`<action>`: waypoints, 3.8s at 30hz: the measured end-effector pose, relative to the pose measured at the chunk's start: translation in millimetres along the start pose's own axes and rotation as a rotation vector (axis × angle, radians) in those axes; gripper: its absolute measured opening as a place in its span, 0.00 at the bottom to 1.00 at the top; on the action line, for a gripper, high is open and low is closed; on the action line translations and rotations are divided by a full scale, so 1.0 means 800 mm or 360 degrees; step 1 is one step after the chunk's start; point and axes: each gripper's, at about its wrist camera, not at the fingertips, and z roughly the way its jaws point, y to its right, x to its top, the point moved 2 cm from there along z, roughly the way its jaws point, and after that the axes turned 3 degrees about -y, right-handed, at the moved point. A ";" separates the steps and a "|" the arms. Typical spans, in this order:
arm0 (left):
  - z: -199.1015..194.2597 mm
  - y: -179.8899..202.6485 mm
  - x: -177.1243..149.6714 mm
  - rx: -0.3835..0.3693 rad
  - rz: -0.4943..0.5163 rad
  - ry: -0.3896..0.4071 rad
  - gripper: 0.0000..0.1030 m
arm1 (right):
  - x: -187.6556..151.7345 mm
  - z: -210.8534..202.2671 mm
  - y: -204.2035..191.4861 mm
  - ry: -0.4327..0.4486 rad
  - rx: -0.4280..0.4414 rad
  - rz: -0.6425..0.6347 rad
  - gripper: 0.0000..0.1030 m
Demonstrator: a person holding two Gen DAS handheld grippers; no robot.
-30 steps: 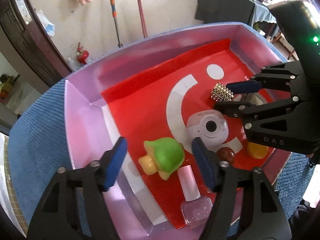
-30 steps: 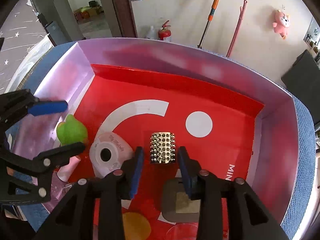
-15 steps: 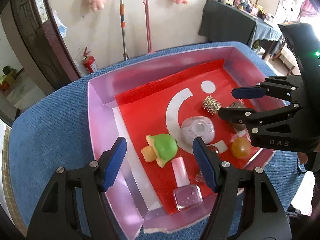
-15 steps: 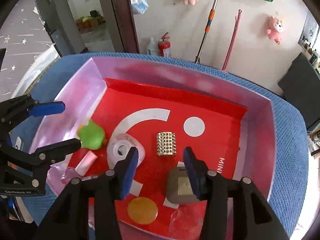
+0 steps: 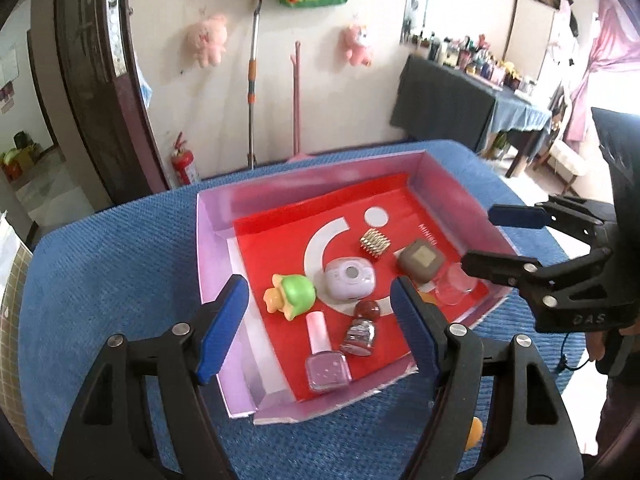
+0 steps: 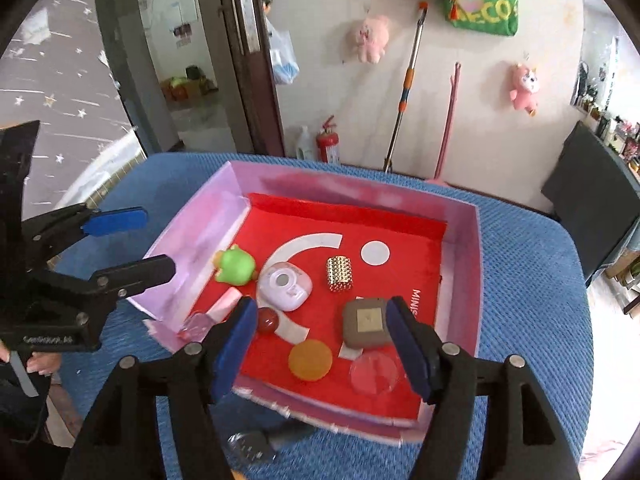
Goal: Organize rigid objects
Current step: 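Withdraw both tools from the tray toward the orange bead and black bottle, then grasp the orange bead with left tool while right tool grasps the black star nail polish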
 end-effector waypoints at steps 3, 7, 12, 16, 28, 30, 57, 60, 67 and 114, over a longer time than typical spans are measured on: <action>-0.019 0.010 -0.007 0.0004 0.0002 0.0073 0.74 | -0.015 -0.031 -0.007 0.0086 -0.0011 -0.0007 0.76; -0.045 0.024 -0.020 0.0017 0.0014 0.0171 0.77 | -0.035 -0.068 -0.019 0.0187 -0.0029 -0.0025 0.80; -0.073 0.045 -0.042 0.0037 0.0020 0.0295 0.89 | -0.068 -0.111 -0.031 0.0319 -0.0070 -0.0037 0.89; -0.091 0.063 -0.065 0.0044 0.0040 0.0406 0.92 | -0.097 -0.136 -0.037 0.0417 -0.0114 -0.0033 0.94; -0.100 0.082 -0.128 0.0124 -0.0030 0.0529 0.94 | -0.176 -0.151 -0.035 0.0577 -0.0179 0.0096 0.99; -0.091 0.082 -0.136 0.0109 -0.0055 0.0496 0.94 | -0.186 -0.147 -0.029 0.0583 -0.0181 0.0133 1.00; 0.002 0.092 -0.199 -0.0060 -0.0216 0.0022 0.94 | -0.245 -0.065 0.021 0.0364 -0.0184 0.0402 1.00; 0.013 0.105 -0.202 -0.0131 -0.0189 -0.0058 0.94 | -0.246 -0.064 0.027 0.0358 -0.0188 0.0420 1.00; 0.031 0.133 -0.205 -0.0141 -0.0098 -0.0162 0.94 | -0.247 -0.063 0.034 0.0347 -0.0200 0.0430 1.00; 0.026 0.011 -0.188 0.0097 -0.0073 -0.0161 0.94 | -0.186 0.058 -0.031 -0.0035 -0.0161 0.0338 0.93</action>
